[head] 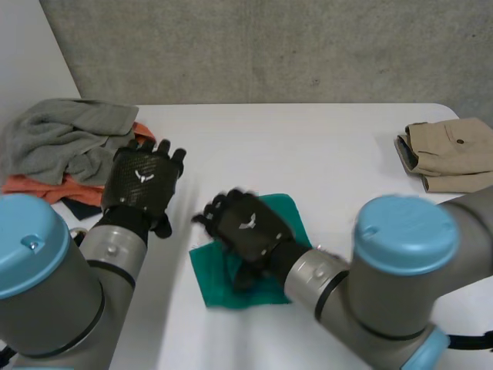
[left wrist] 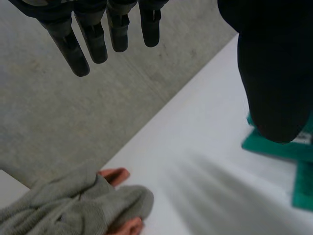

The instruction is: Fold the laundry.

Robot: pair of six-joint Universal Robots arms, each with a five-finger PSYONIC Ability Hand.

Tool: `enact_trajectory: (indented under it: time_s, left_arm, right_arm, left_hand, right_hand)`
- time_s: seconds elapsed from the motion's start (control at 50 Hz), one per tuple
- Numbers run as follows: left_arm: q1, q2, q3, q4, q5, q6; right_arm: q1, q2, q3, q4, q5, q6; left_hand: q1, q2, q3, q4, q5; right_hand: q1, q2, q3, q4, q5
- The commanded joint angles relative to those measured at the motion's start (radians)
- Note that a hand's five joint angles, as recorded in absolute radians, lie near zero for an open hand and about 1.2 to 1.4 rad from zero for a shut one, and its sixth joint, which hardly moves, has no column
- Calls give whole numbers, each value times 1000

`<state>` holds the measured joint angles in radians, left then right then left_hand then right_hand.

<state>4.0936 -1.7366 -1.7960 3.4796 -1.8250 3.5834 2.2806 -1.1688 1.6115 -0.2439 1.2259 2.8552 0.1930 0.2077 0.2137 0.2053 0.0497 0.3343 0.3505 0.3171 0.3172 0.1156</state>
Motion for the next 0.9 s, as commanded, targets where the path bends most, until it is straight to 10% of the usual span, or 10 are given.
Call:
enact_trajectory:
  time_s: [0.02, 0.26, 0.5, 0.9]
  left_arm:
    - [-48, -72, 128, 26, 49, -35]
    - [-156, -426, 464, -85, 156, -181]
    - [-167, -555, 515, -318, -88, -164]
    - [-180, -509, 417, -364, -184, -37]
  right_arm:
    - [-180, -161, 59, 6, 52, 274]
    - [-348, -91, 33, 167, 101, 326]
    - [-334, 101, -88, 229, -23, 303]
    - [-211, 227, -159, 241, 76, 122]
  left_hand:
    - [6, -9, -15, -7, -25]
    - [26, 12, 6, 14, -5]
    - [35, 21, 14, 23, 4]
    - [35, 21, 14, 23, 4]
  right_hand:
    - [-41, -57, -24, -24, 3]
    - [-123, -139, -106, -106, -79]
    - [-97, -113, -79, -80, -52]
    - [-67, -84, -50, -50, -23]
